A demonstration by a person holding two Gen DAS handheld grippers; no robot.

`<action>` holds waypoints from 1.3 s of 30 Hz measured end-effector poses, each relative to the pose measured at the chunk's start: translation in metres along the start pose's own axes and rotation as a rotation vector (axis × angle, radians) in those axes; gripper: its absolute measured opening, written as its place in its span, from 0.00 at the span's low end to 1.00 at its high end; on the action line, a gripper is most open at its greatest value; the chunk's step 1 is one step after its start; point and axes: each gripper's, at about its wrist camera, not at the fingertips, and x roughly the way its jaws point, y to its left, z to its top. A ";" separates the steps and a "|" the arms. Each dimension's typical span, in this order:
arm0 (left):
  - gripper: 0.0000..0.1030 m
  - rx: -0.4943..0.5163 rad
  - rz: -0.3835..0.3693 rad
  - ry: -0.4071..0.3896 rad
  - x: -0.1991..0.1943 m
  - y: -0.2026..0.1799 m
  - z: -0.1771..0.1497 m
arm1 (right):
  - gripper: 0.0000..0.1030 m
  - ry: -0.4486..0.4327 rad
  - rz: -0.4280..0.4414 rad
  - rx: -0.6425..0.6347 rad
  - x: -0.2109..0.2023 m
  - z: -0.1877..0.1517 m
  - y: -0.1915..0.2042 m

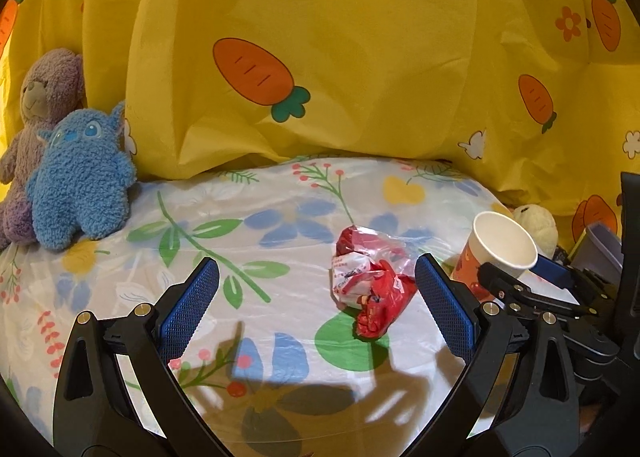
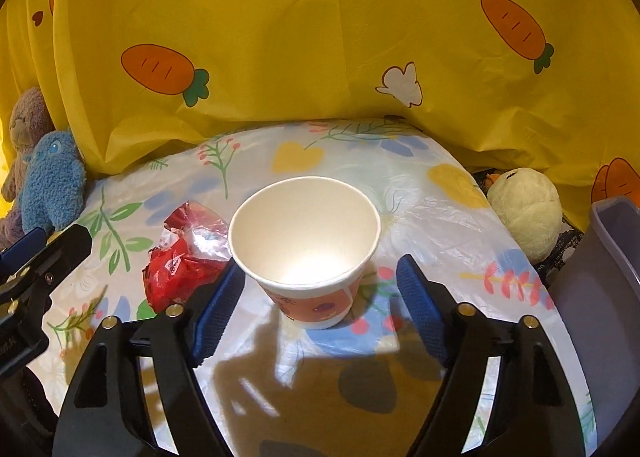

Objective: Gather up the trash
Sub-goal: 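Grasp the paper cup with the right gripper while the left grasps the red-white wrapper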

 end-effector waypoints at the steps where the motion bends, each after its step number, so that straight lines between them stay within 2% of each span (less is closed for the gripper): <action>1: 0.94 0.014 -0.009 0.005 0.002 -0.003 -0.001 | 0.61 0.004 0.003 -0.005 0.002 -0.001 0.000; 2: 0.94 0.026 -0.021 0.014 0.004 -0.006 -0.002 | 0.56 -0.003 -0.002 -0.015 0.002 -0.001 0.001; 8: 0.94 0.079 -0.043 0.072 0.022 -0.023 -0.005 | 0.55 -0.057 0.003 0.017 -0.016 -0.001 -0.014; 14: 0.86 0.075 -0.080 0.144 0.046 -0.035 -0.005 | 0.55 -0.104 0.007 0.019 -0.047 -0.006 -0.028; 20: 0.66 0.102 -0.104 0.220 0.067 -0.050 -0.009 | 0.55 -0.115 0.009 0.025 -0.062 -0.015 -0.042; 22: 0.54 0.118 -0.110 0.237 0.071 -0.054 -0.011 | 0.56 -0.120 -0.001 0.019 -0.065 -0.018 -0.044; 26: 0.49 0.122 -0.122 0.229 0.070 -0.056 -0.014 | 0.56 -0.125 -0.017 0.014 -0.068 -0.023 -0.049; 30: 0.40 0.114 -0.137 0.221 0.067 -0.054 -0.015 | 0.56 -0.127 -0.014 0.021 -0.072 -0.027 -0.052; 39: 0.38 0.130 -0.131 0.131 0.027 -0.054 -0.014 | 0.56 -0.164 -0.009 0.022 -0.098 -0.036 -0.059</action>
